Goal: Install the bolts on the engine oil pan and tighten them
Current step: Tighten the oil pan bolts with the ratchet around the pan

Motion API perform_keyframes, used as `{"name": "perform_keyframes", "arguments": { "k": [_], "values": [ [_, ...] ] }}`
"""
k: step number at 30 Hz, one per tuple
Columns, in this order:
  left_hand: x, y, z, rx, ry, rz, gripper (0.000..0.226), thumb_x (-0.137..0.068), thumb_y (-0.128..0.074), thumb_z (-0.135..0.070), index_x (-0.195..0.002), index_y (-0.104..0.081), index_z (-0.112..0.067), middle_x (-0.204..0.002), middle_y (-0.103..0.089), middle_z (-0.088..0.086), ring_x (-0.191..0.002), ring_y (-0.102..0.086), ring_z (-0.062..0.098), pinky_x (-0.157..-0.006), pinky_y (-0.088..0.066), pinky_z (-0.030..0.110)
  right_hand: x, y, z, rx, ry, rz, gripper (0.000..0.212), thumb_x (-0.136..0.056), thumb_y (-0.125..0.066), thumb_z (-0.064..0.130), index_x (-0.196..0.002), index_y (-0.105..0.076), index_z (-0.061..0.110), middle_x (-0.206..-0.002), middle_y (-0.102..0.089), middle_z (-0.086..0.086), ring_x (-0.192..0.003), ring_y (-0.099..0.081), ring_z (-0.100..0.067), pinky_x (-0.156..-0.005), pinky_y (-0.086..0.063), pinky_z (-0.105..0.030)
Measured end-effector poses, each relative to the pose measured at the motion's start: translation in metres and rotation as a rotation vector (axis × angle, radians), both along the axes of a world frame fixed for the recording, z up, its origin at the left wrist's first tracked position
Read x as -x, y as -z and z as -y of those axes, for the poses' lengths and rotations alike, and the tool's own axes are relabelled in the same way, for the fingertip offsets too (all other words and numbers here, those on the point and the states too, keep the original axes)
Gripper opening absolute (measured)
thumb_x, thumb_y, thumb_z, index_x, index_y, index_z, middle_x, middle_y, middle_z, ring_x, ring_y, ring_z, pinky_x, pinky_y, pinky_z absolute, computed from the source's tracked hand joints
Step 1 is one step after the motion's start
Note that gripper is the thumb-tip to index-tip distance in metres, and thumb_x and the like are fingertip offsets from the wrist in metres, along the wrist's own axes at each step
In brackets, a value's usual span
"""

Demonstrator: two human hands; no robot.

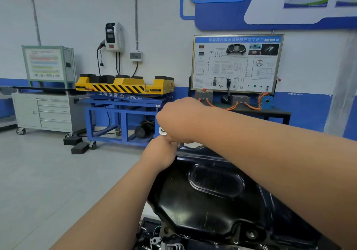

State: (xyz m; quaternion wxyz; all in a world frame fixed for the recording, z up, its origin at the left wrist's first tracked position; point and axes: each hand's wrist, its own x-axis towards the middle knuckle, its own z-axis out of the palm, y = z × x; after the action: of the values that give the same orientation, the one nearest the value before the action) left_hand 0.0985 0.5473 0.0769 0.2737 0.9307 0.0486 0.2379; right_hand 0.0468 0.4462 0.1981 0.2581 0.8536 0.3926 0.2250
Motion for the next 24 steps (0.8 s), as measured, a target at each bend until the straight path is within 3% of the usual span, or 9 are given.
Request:
{"name": "perform_keyframes", "arguments": {
  "k": [3, 7, 10, 14, 18, 21, 24],
  "values": [
    [-0.001, -0.003, 0.002, -0.010, 0.022, -0.047, 0.038, -0.099, -0.035, -0.017, -0.061, -0.031, -0.019, -0.059, -0.038, -0.001, -0.065, -0.040, 0.023, -0.056, -0.029, 0.029, 0.005, -0.006, 0.000, 0.111, -0.011, 0.060, 0.032, -0.089, -0.048, -0.002, -0.065, -0.034, 0.013, -0.071, -0.040, -0.001, -0.057, -0.040, -0.018, -0.054, -0.039, -0.030],
    [0.001, -0.003, 0.002, 0.006, 0.030, -0.049, 0.038, -0.093, -0.034, 0.000, -0.060, -0.026, -0.016, -0.060, -0.032, 0.000, -0.071, -0.037, 0.023, -0.063, -0.027, 0.033, 0.004, -0.001, -0.008, 0.096, 0.007, 0.128, 0.027, -0.090, -0.053, 0.007, -0.069, -0.038, 0.014, -0.072, -0.039, 0.000, -0.058, -0.039, -0.019, -0.049, -0.037, -0.030],
    [0.000, -0.001, 0.001, -0.068, 0.023, -0.041, 0.032, -0.091, -0.035, 0.001, -0.063, -0.031, -0.013, -0.063, -0.035, 0.001, -0.071, -0.038, 0.022, -0.064, -0.032, 0.033, 0.005, 0.002, -0.010, -0.007, 0.110, 0.018, 0.009, -0.091, -0.055, 0.012, -0.090, -0.047, 0.017, -0.081, -0.045, -0.002, -0.075, -0.048, -0.022, -0.059, -0.040, -0.034],
    [-0.002, 0.001, 0.000, -0.067, -0.001, -0.057, 0.027, -0.092, -0.035, -0.002, -0.066, -0.040, -0.010, -0.070, -0.047, 0.008, -0.073, -0.046, 0.025, -0.067, -0.041, 0.037, 0.002, 0.004, -0.010, -0.131, 0.157, -0.105, 0.011, -0.092, -0.054, 0.016, -0.098, -0.046, 0.020, -0.092, -0.046, -0.002, -0.087, -0.049, -0.024, -0.068, -0.041, -0.037],
    [-0.005, 0.000, -0.003, -0.035, -0.013, -0.108, 0.023, -0.094, -0.041, -0.005, -0.096, -0.064, -0.001, -0.098, -0.064, 0.019, -0.086, -0.056, 0.028, -0.081, -0.051, 0.043, -0.001, 0.008, -0.014, -0.271, 0.251, -0.281, 0.028, -0.091, -0.053, 0.012, -0.119, -0.054, 0.015, -0.104, -0.049, -0.004, -0.089, -0.047, -0.024, -0.069, -0.039, -0.036],
    [-0.005, 0.002, -0.003, -0.059, 0.001, -0.095, 0.025, -0.095, -0.037, -0.006, -0.079, -0.057, -0.002, -0.079, -0.056, 0.013, -0.077, -0.051, 0.026, -0.069, -0.044, 0.037, 0.005, 0.003, -0.014, -0.127, 0.178, -0.203, 0.005, -0.093, -0.050, 0.008, -0.094, -0.049, 0.013, -0.092, -0.048, -0.003, -0.083, -0.049, -0.024, -0.070, -0.042, -0.038],
    [-0.003, 0.000, -0.002, -0.017, -0.046, -0.082, 0.036, -0.098, -0.035, -0.014, -0.062, -0.033, -0.017, -0.063, -0.037, -0.002, -0.062, -0.042, 0.020, -0.056, -0.031, 0.027, 0.009, -0.007, -0.010, 0.071, 0.033, 0.020, 0.031, -0.092, -0.048, 0.000, -0.066, -0.035, 0.011, -0.070, -0.036, -0.001, -0.060, -0.037, -0.018, -0.062, -0.039, -0.034]
  ]
}}
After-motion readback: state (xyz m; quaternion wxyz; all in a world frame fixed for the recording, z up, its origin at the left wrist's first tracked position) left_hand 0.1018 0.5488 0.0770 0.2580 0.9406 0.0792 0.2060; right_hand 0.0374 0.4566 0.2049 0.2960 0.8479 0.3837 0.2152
